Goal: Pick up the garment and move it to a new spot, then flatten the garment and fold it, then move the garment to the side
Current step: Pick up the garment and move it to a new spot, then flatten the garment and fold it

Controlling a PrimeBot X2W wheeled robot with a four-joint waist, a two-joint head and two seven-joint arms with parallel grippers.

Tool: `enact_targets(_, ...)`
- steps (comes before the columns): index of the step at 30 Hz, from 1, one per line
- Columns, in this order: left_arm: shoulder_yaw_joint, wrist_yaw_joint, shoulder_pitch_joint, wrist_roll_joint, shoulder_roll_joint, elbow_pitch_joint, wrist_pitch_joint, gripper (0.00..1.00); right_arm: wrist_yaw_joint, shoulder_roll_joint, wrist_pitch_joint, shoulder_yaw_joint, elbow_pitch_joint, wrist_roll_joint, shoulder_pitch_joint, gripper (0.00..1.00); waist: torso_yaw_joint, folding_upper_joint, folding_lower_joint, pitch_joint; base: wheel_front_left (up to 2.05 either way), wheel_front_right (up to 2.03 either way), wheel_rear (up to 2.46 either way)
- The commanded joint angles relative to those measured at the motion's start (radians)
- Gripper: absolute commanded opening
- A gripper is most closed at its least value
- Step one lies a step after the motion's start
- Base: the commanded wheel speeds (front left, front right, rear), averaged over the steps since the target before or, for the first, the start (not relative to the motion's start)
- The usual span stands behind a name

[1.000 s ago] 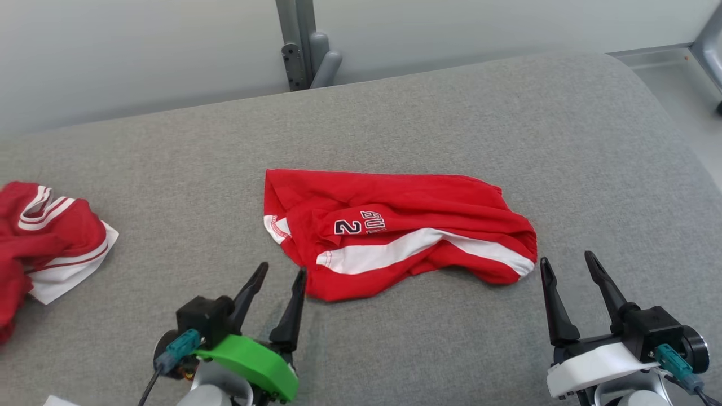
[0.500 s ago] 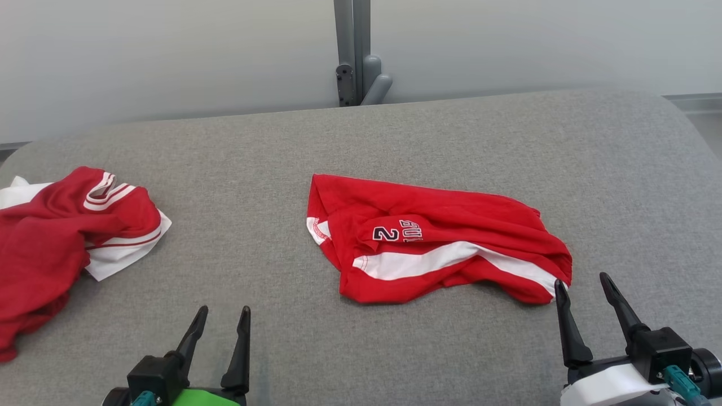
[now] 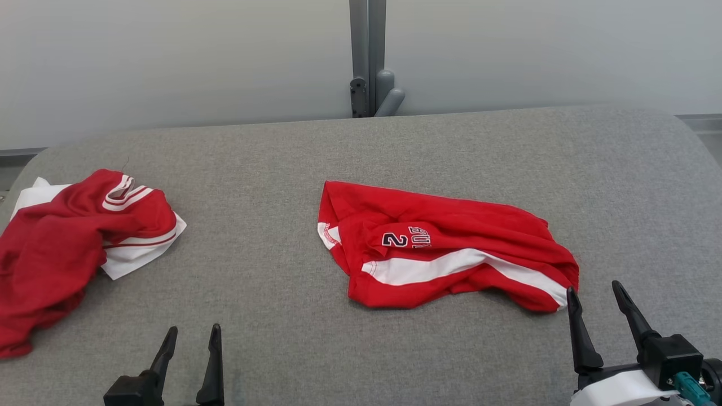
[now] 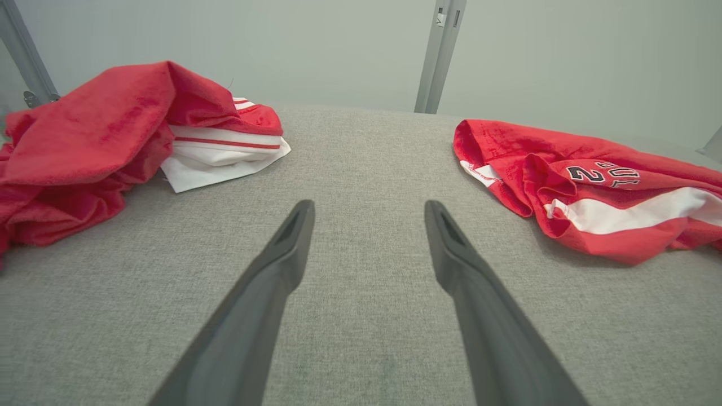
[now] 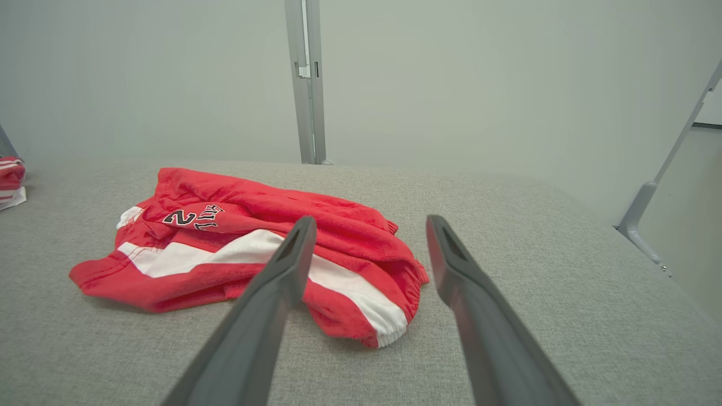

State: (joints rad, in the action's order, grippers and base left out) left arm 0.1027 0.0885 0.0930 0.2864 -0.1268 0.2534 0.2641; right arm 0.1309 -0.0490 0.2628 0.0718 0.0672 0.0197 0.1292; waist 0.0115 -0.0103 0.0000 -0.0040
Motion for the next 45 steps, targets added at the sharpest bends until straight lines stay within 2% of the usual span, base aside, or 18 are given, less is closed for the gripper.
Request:
enact_targets(1,-0.010,0.009,0.011,-0.015,0.008,0.000,0.000,1.00,0.000,-0.003,0.003,0.002,0.003,-0.005,0.010,1.00,0.000,0.0103,0.0000,-0.001,0.00,0.00,0.00)
enact_targets(10,-0.057,0.034,-0.001,-0.043,0.038,0.011,0.000,1.00,0.000,-0.003,0.003,-0.004,0.010,-0.001,0.006,1.00,0.002,0.0103,0.0000,-0.002,0.00,0.00,0.00)
enact_targets(17,-0.055,0.041,-0.015,-0.031,0.056,0.007,0.001,1.00,0.000,-0.003,0.003,-0.012,0.014,0.004,0.005,1.00,-0.003,0.0103,0.0000,-0.003,0.00,0.00,0.00)
enact_targets(21,-0.019,0.043,-0.040,-0.018,0.062,0.004,0.001,1.00,0.000,-0.003,0.003,-0.029,0.017,0.003,-0.012,1.00,-0.026,0.0103,0.0000,0.002,0.00,0.00,0.00)
enact_targets(25,0.077,0.043,-0.098,0.027,0.065,0.034,-0.007,1.00,0.000,-0.003,0.003,-0.040,0.011,0.005,-0.023,1.00,-0.065,0.0103,0.0000,0.011,0.00,0.00,0.00)
enact_targets(28,0.148,0.043,-0.168,0.065,0.063,0.048,-0.063,1.00,0.000,-0.003,0.003,-0.043,0.002,0.008,-0.030,1.00,-0.096,0.0103,0.0000,0.022,0.00,0.00,0.00)
enact_targets(33,0.211,0.043,-0.284,0.103,0.065,0.084,-0.191,1.00,0.000,-0.002,0.003,-0.056,-0.008,0.023,-0.047,1.00,-0.156,0.0103,0.0000,0.060,0.00,0.00,0.00)
enact_targets(40,0.231,0.025,-0.356,0.145,0.067,0.205,-0.345,1.00,0.000,-0.002,0.003,-0.068,-0.005,0.052,-0.054,1.00,-0.245,0.0103,0.0000,0.084,0.00,0.00,0.00)
enact_targets(45,0.222,0.015,-0.368,0.168,0.065,0.252,-0.382,1.00,0.000,-0.002,0.003,-0.063,-0.002,0.062,-0.051,1.00,-0.273,0.0103,0.0000,0.089,0.00,0.00,0.00)
